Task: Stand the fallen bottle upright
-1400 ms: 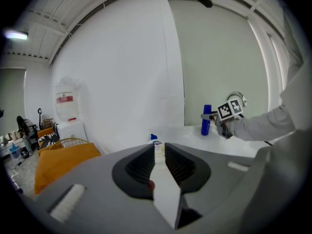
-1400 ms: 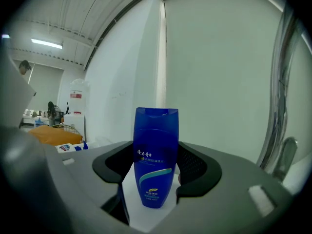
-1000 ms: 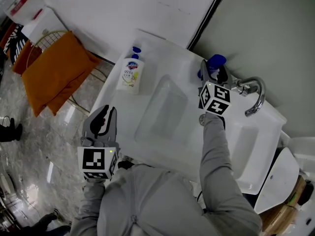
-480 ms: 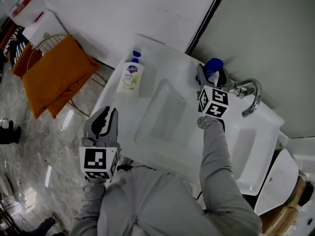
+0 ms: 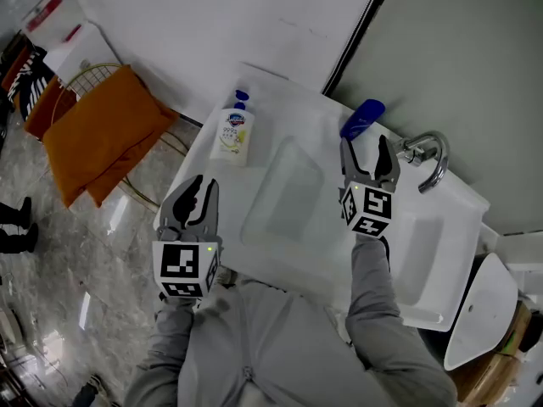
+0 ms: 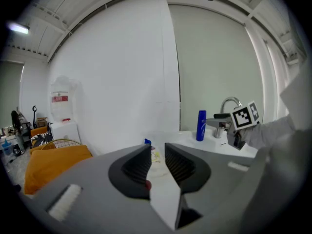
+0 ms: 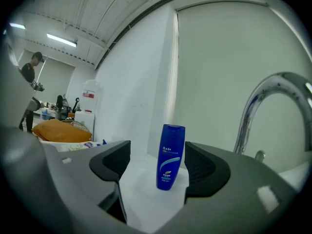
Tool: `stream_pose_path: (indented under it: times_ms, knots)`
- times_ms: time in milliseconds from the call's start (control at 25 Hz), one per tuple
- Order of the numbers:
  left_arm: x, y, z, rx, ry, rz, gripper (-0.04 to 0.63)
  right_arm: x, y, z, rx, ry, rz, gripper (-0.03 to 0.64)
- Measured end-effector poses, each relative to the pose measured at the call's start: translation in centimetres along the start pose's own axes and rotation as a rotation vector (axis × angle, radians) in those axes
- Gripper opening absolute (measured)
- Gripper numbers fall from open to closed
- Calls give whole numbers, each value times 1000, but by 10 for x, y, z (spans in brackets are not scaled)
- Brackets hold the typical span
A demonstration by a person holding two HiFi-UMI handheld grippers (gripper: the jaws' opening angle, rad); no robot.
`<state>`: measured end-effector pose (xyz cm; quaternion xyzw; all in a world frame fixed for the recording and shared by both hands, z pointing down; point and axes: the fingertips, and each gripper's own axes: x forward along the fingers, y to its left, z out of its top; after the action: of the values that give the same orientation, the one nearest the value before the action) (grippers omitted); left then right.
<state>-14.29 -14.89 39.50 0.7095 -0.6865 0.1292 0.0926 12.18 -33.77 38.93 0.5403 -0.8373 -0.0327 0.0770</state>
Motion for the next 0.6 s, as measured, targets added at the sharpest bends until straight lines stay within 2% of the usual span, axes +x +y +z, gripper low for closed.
stream_pose_path:
  times_ms: [160,320,600]
  knots:
    - [5,-3,1,1,-4,-32,117,-38,28,-2,23,3,43,328]
    - [14,0,-6,16,37,-53,123,-72,55,-10,85,24,89,328]
    - [50,0,-14,93,142,-79,217,-113,81,-36,140,108,148,328]
